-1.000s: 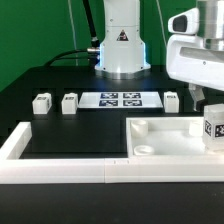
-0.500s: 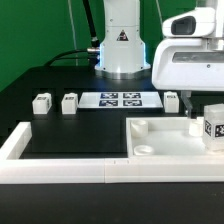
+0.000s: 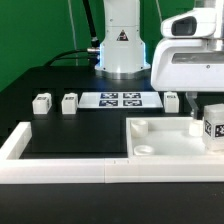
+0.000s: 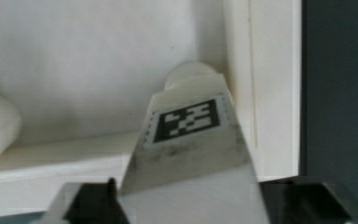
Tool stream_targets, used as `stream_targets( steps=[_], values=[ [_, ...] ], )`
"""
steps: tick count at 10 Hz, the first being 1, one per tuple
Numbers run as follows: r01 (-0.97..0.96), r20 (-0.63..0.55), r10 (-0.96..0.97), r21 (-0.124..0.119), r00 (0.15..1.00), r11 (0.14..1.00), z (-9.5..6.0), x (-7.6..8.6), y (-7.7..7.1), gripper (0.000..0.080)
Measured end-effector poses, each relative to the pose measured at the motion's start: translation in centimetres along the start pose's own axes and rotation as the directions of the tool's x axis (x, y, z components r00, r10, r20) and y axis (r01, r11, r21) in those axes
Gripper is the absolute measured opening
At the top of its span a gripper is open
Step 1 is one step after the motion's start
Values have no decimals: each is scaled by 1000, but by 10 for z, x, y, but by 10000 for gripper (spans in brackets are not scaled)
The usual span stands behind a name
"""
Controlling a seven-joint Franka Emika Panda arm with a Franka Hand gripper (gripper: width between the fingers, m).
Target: Assemble square table
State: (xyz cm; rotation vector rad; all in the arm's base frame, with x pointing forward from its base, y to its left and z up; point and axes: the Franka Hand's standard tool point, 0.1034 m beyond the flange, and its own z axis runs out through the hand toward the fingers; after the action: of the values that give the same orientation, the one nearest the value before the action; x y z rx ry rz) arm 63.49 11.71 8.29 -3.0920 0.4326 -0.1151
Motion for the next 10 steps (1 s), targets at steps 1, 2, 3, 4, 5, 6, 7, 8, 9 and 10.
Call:
stream_targets(
  steps=[1,2,3,4,5,6,7,8,9,10],
  values=[
    [-54,0,54,0,999,999,0,0,0,288],
    [-99,0,99,0,995,995,0,0,0,288],
    [-188,1,188,-1,982,982,0,0,0,288],
    [-282,3,282,-2,959,959,0,-1,1,288],
    [-501,18,501,-1,865,866,-1,-1,3,288],
    [-676,39,675,19,737,737,2,-1,6,288],
    [-773,62,770,35,635,634,3,-3,9,289],
    [-824,81,820,32,566,565,3,-4,9,290],
    [-888,95,883,25,460,460,3,-3,11,290],
    [-913,104,907,20,408,408,3,-3,12,290]
  ],
)
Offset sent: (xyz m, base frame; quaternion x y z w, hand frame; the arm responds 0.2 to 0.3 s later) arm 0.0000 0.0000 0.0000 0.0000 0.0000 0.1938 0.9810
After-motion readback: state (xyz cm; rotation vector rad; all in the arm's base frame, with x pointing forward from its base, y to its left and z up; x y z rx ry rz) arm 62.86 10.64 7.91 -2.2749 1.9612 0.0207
